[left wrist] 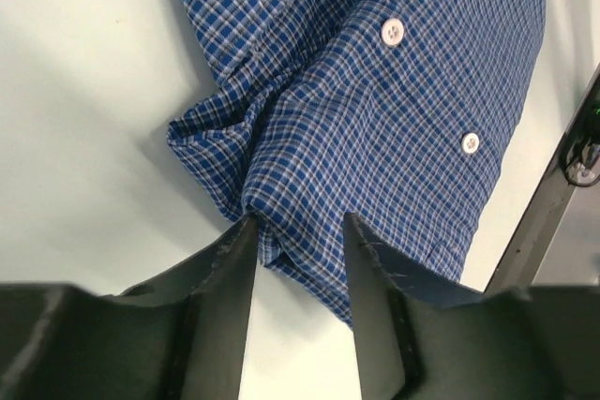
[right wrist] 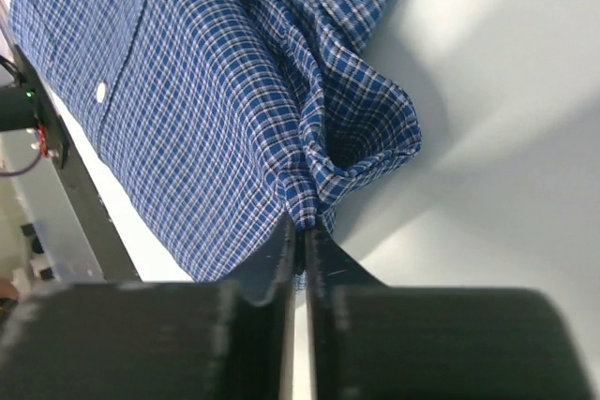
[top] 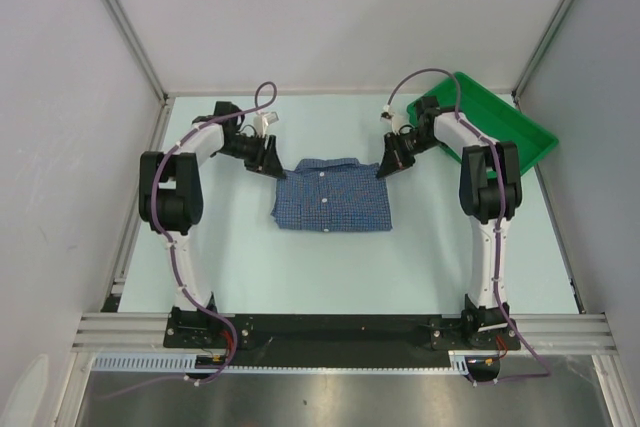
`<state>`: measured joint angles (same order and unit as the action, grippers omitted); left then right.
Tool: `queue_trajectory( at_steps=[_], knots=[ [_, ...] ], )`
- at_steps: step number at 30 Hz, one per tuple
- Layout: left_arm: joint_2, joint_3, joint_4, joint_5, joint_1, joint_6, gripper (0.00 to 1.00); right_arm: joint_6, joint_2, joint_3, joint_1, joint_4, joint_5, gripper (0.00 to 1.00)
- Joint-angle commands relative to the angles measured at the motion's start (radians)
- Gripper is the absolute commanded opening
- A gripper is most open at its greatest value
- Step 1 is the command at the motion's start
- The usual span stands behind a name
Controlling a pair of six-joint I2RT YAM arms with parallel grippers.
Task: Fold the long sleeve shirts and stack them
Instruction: Fold the shirt
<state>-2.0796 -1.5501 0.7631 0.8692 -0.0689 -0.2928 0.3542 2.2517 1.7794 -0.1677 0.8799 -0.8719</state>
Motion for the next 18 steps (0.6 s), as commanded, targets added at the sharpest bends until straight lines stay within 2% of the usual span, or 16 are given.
queue_trajectory(
  at_steps=[1,3,4,8,11,12,14,17,18],
  knots=[
    [-0.008,-0.019,-0.05,0.047,0.003,0.027,0.35,0.002,-0.083,0.008,-0.006,-0.022,-0.015,0.0],
    [-0.007,-0.019,-0.05,0.051,0.003,0.023,0.25,-0.004,-0.089,0.005,0.002,-0.019,-0.016,0.0],
    [0.001,-0.016,-0.05,0.056,0.003,0.02,0.14,-0.006,-0.089,0.005,0.005,-0.019,-0.016,0.0],
    [0.029,0.01,-0.051,0.06,0.003,0.003,0.01,0.0,-0.09,0.003,0.011,0.004,-0.015,0.0],
    [0.039,0.018,-0.053,0.05,0.003,-0.014,0.0,-0.003,-0.089,-0.006,0.01,0.019,-0.001,0.42],
    [0.038,0.016,-0.05,0.047,0.003,-0.019,0.0,-0.006,-0.087,-0.008,0.013,0.022,0.005,0.44],
    [0.033,0.012,-0.05,0.048,0.003,-0.014,0.0,-0.009,-0.083,-0.006,0.016,0.025,0.019,0.45],
    [0.035,0.01,-0.047,0.05,0.001,-0.014,0.0,-0.011,-0.087,0.0,0.027,0.031,0.011,0.37],
    [0.035,0.01,-0.048,0.048,0.001,-0.014,0.0,-0.014,-0.089,0.0,0.028,0.024,0.007,0.3]
  ],
)
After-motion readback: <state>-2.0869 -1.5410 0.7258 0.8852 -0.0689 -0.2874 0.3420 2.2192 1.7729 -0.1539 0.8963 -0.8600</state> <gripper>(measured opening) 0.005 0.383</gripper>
